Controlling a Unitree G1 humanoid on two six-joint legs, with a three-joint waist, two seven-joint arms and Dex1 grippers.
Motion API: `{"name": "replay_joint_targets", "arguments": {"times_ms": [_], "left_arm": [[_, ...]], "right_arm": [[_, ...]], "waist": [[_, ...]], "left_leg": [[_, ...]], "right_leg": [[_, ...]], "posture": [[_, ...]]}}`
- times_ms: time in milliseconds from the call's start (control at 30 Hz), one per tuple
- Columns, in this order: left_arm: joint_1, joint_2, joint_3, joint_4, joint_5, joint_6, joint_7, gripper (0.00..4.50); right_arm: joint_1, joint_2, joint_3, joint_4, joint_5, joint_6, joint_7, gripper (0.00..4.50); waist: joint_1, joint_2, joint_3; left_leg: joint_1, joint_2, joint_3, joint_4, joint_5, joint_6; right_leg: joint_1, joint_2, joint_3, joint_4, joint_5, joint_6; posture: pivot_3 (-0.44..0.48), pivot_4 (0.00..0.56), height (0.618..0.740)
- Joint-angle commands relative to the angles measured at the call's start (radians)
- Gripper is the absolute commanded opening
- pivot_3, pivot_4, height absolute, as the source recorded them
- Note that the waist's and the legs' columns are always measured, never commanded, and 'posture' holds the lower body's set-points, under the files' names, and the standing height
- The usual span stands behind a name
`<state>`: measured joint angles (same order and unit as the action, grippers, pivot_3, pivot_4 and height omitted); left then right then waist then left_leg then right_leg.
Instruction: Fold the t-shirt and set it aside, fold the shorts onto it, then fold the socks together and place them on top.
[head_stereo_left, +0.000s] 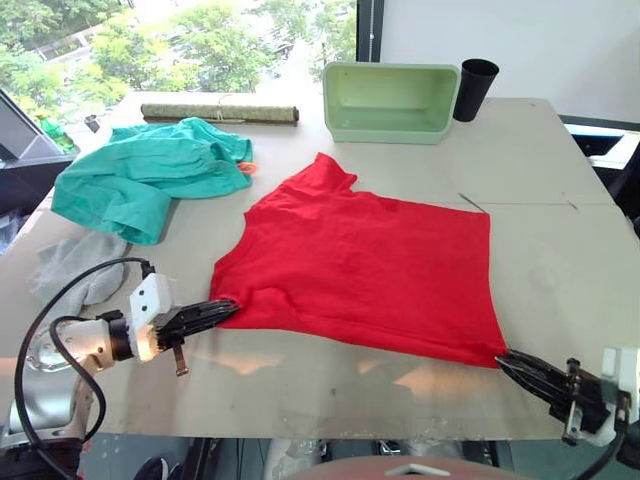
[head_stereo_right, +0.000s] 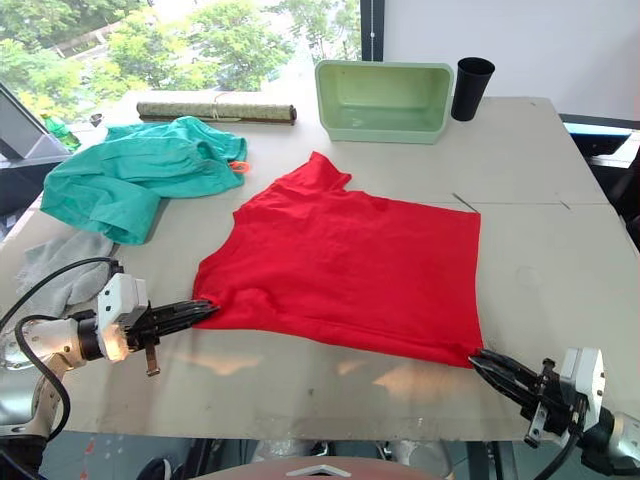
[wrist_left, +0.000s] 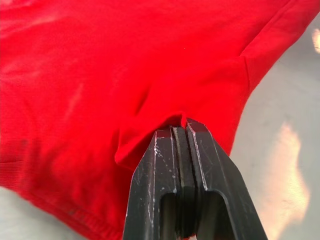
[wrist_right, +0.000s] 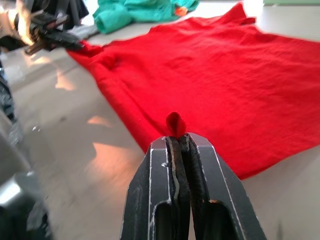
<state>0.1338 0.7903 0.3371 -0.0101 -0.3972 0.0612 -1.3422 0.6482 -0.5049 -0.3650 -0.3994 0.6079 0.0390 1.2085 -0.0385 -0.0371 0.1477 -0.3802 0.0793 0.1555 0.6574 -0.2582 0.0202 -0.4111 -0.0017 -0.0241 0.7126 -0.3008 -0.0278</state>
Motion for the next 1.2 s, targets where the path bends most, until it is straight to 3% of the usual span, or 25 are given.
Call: {"name": "replay_joint_targets", "arguments": {"times_ms": [33,167,467,767,1200], "left_arm": [[0.027,0.065,-0.004,-0.020,-0.069,0.059,-0.091,0.04],[0.030,0.089,-0.003,-0.021,-0.111,0.073,-0.140,0.04],[-0.198,0.054,-0.014,0.033,-0.154,0.179,0.001,0.04],[-0.349,0.005,-0.050,0.102,-0.132,0.191,0.090,0.04],[-0.349,-0.002,-0.150,0.179,-0.009,0.046,0.091,0.04]], "right_arm": [[0.042,-0.030,0.011,-0.030,0.013,0.019,0.012,0.00],[0.045,-0.044,0.021,-0.043,0.032,0.042,0.001,0.00],[-0.030,0.014,-0.012,-0.014,0.070,0.048,-0.125,0.00],[-0.076,-0.018,-0.032,0.050,0.082,0.103,-0.164,0.00],[-0.089,0.003,0.043,0.080,-0.050,0.068,-0.228,0.00]], "waist": [[-0.001,0.000,0.000],[0.000,-0.001,0.000],[0.005,-0.001,-0.001],[0.007,-0.002,-0.001],[0.004,-0.002,-0.001]], "left_leg": [[0.000,0.000,0.000,-0.001,0.001,-0.001],[0.001,0.000,0.000,-0.002,0.001,-0.001],[-0.001,-0.001,-0.002,-0.003,0.000,0.000],[-0.001,-0.002,-0.002,-0.004,0.001,-0.002],[0.000,-0.002,-0.002,-0.004,0.001,-0.002]], "right_leg": [[0.000,0.000,0.000,0.000,0.000,0.000],[0.000,-0.001,0.000,-0.001,0.000,0.000],[0.000,-0.001,-0.002,-0.002,0.000,0.000],[0.000,-0.001,-0.002,-0.002,0.000,0.000],[0.000,-0.001,-0.002,-0.002,0.000,0.000]], "posture": [[0.000,0.150,0.735],[0.000,0.150,0.735],[0.000,0.150,0.735],[0.000,0.150,0.735],[0.000,0.150,0.735]]}}
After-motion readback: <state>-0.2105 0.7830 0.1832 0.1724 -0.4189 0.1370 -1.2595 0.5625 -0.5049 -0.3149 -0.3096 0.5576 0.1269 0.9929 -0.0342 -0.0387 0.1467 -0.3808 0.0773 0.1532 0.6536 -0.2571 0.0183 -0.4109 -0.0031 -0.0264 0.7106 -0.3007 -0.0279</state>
